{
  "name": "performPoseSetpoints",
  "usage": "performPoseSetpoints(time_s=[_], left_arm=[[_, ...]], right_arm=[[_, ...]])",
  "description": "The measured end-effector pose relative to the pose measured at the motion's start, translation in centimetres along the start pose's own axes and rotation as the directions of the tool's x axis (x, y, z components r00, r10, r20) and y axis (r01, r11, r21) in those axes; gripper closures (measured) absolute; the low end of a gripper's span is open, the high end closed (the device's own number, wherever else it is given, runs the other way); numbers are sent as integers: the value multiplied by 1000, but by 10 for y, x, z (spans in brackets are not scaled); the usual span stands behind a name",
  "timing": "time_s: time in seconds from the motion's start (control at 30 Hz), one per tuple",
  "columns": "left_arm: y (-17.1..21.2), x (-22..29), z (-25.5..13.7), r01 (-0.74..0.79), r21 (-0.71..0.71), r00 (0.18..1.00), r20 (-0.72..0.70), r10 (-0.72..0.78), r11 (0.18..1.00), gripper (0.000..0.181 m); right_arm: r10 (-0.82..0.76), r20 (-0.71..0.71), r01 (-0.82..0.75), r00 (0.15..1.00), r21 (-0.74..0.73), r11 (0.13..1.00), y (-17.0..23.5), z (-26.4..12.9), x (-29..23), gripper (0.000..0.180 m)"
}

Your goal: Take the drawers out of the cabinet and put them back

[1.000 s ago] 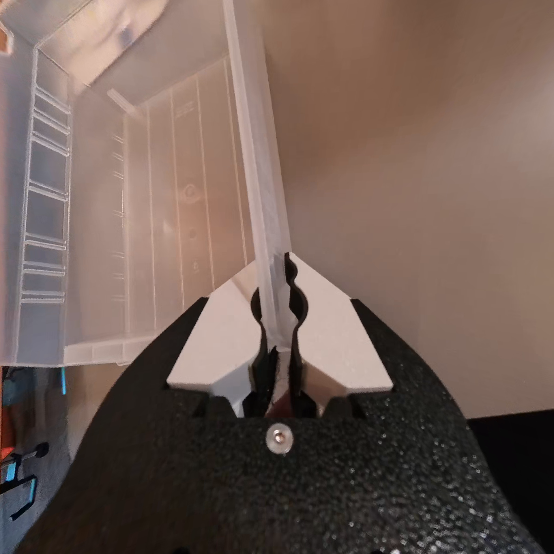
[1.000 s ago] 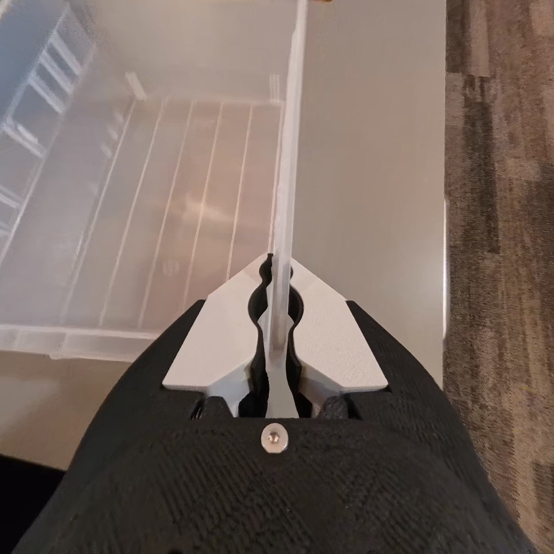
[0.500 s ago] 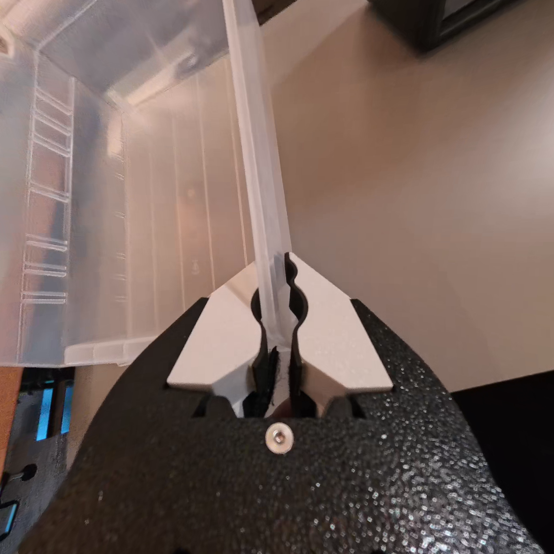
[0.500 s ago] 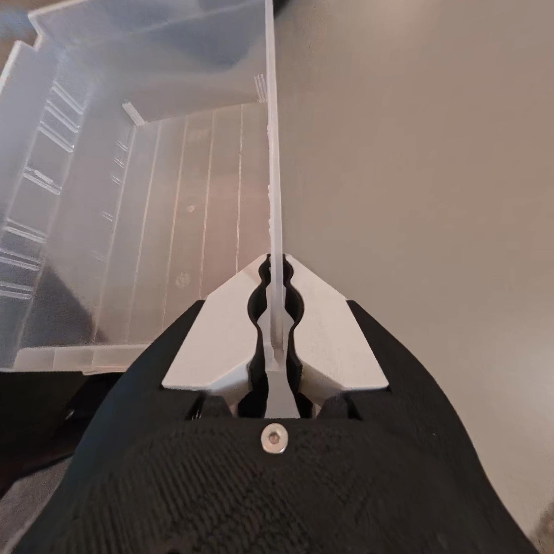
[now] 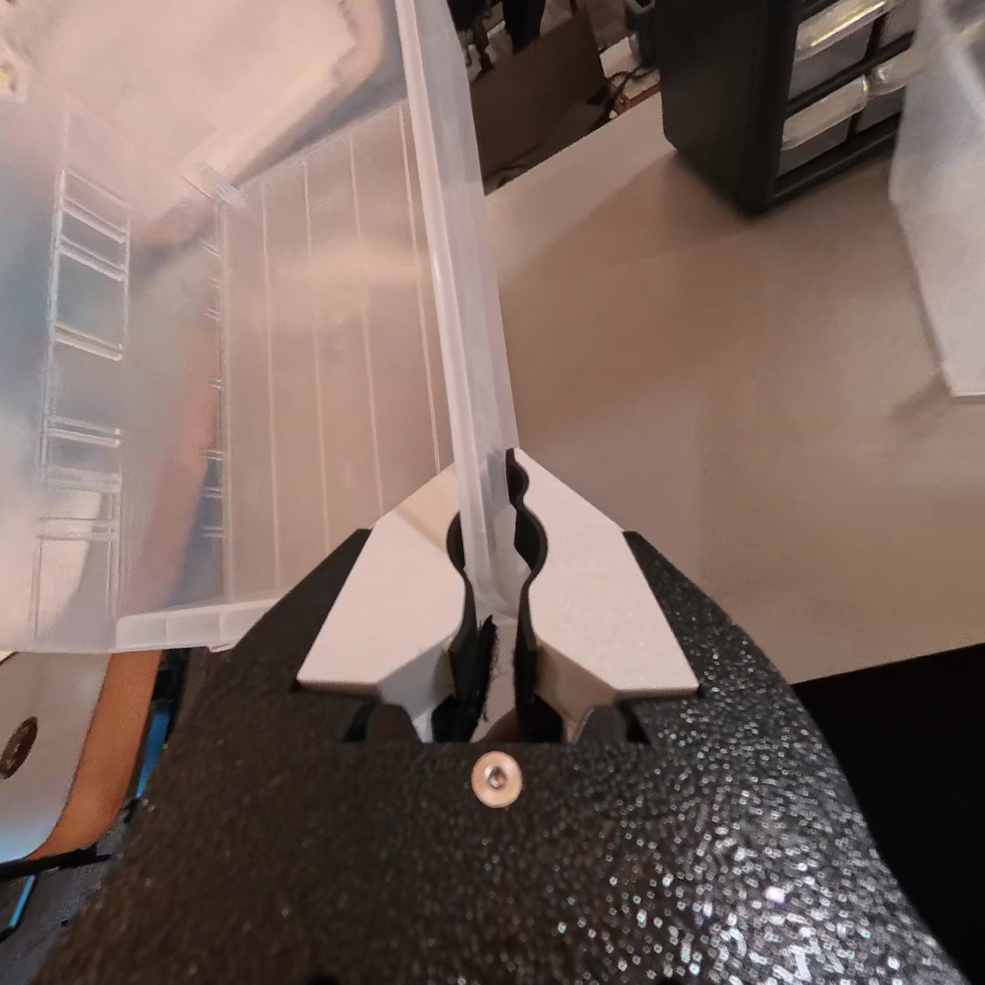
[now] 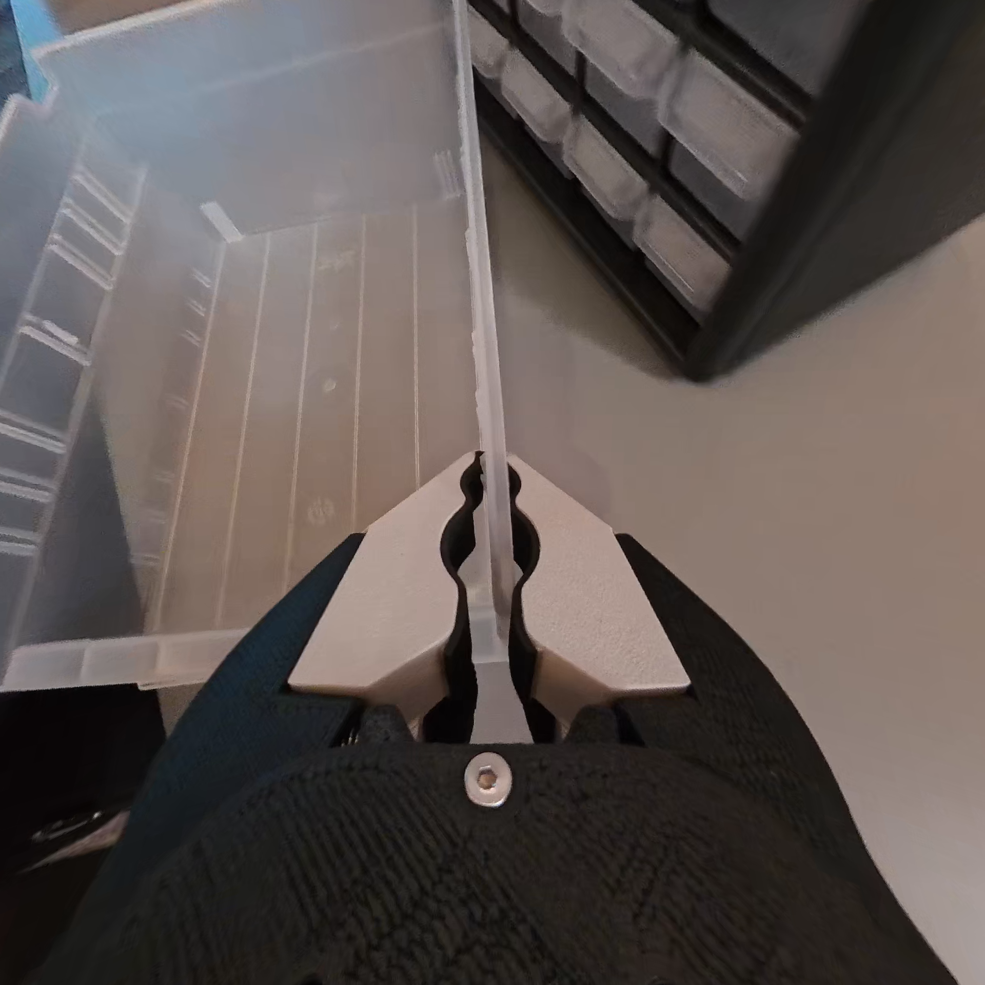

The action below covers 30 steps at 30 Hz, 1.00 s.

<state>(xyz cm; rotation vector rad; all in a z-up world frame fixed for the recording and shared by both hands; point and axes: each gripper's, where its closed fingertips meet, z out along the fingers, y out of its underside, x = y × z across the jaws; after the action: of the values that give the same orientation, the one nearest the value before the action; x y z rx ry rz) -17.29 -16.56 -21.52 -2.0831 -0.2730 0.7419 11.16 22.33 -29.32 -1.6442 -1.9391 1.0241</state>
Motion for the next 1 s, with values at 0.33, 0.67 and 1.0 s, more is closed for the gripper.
performPoseSetpoints(time_s=[0.33,0.67,1.0], left_arm=[[-7,-31,-29,20,69,996,83,-26,997,178],[-6,-37,-39,-2,95,996,87,-6,995,178],[-2,-40,-39,11,100,994,103,-21,995,178]], right_arm=[[-24,-28,26,999,52,998,-92,127,-83,177],[139,-135,-114,981,181,977,-168,214,-96,176],[153,-30,-135,988,326,936,-200,241,-148,158]])
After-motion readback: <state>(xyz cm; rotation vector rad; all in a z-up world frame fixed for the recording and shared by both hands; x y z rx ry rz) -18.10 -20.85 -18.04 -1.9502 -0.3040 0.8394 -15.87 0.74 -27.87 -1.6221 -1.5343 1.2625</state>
